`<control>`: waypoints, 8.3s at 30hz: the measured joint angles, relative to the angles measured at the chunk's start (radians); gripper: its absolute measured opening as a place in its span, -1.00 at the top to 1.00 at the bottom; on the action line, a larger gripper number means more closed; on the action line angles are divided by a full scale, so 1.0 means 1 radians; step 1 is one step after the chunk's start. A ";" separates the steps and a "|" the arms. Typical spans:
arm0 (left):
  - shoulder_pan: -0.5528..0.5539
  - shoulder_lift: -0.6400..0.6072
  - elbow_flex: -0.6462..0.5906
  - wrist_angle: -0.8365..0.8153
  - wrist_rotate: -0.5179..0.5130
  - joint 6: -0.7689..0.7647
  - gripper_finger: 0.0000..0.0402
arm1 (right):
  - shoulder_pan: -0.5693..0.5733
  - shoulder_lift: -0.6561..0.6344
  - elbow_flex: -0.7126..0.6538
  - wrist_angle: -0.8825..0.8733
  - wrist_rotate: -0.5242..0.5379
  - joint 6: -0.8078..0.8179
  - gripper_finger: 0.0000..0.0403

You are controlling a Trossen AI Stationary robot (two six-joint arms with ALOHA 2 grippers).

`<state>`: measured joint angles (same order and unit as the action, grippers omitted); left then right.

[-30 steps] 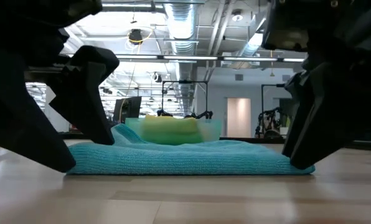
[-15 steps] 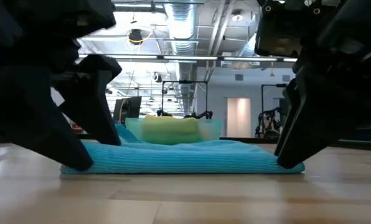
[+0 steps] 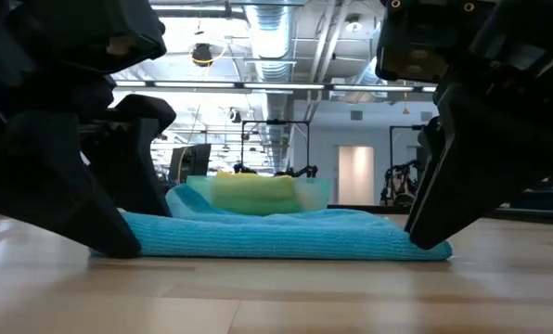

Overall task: Roll microfiber towels into tight, uniform cylinder then place into a basket
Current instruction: Fold the blue towel

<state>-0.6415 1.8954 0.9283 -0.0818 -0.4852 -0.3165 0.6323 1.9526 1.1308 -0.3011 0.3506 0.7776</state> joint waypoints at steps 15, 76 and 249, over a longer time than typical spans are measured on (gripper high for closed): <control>-0.016 0.003 -0.003 0.015 0.048 0.046 0.82 | -0.005 -0.001 0.173 -0.053 -0.054 -0.229 0.25; -0.005 -0.146 -0.002 -0.120 0.274 -0.342 0.94 | 0.038 0.206 0.333 -0.064 -0.107 -0.166 0.97; 0.031 -0.175 0.141 -0.558 0.285 -0.625 0.02 | -0.124 0.275 0.314 0.040 -0.036 -0.330 0.70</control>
<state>-0.6104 1.7203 1.0692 -0.6402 -0.1999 -0.9412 0.5087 2.2276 1.4452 -0.2609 0.3149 0.4480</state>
